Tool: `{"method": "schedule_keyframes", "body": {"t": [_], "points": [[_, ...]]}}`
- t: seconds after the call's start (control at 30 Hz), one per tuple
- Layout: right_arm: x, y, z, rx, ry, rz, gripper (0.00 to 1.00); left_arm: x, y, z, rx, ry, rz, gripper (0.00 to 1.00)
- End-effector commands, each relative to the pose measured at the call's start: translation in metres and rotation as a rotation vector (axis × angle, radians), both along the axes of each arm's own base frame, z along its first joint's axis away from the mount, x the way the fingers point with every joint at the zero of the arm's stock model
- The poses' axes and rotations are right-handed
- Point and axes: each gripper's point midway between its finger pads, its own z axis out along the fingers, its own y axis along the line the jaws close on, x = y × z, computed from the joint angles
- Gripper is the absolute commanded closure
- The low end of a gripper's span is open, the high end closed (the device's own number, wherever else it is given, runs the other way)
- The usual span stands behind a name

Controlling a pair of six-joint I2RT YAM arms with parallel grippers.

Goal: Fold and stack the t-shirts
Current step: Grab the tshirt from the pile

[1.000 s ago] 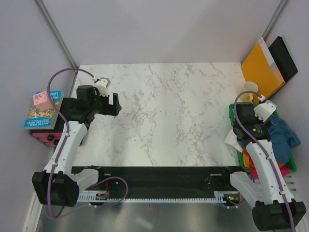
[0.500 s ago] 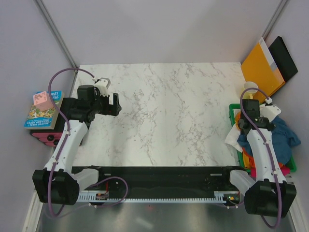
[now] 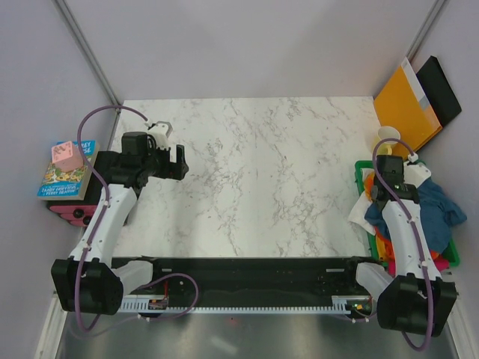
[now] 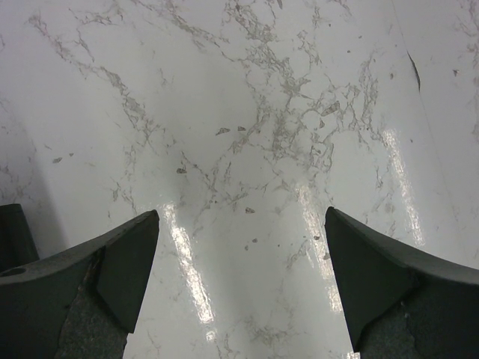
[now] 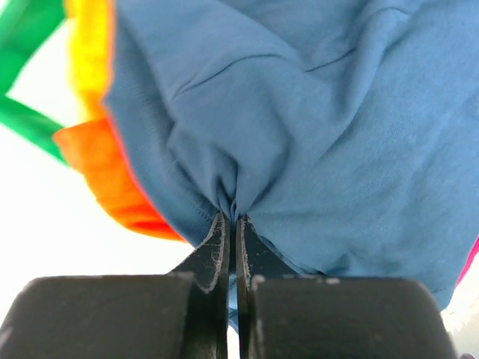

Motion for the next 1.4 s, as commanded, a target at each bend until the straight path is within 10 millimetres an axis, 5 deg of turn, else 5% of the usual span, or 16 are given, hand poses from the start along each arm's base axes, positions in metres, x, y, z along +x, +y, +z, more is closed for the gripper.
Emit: {"method": "schedule_keyframes", "body": {"t": [0.0, 0.1, 0.4, 0.77, 0.87, 1.03, 1.1, 1.37], "points": [[0.047, 0.035, 0.062, 0.012, -0.266, 0.193, 1.00, 0.007, -0.001, 0.004, -0.028, -0.021, 0.013, 0.00], [0.069, 0.064, 0.117, 0.049, -0.469, 0.304, 1.00, 0.008, -0.002, 0.004, -0.034, -0.020, 0.012, 0.00], [0.094, 0.094, 0.194, -0.050, -0.509, 0.455, 1.00, 0.005, -0.001, 0.008, -0.029, -0.035, 0.015, 0.00], [0.088, 0.076, 0.191, -0.121, -0.449, 0.387, 1.00, 0.003, 0.002, 0.008, -0.017, -0.043, 0.024, 0.00], [0.073, 0.056, 0.187, -0.158, -0.439, 0.266, 1.00, 0.002, 0.004, 0.008, -0.009, -0.044, 0.030, 0.00], [0.017, -0.006, 0.200, -0.318, -0.405, -0.026, 1.00, 0.002, 0.005, 0.006, -0.002, -0.040, 0.031, 0.00], [0.007, -0.013, 0.197, -0.328, -0.402, -0.089, 1.00, 0.003, 0.004, 0.003, -0.004, -0.029, 0.029, 0.00], [-0.026, -0.029, 0.111, -0.227, -0.263, -0.234, 1.00, 0.006, 0.002, 0.005, -0.008, -0.025, 0.017, 0.00]]}}
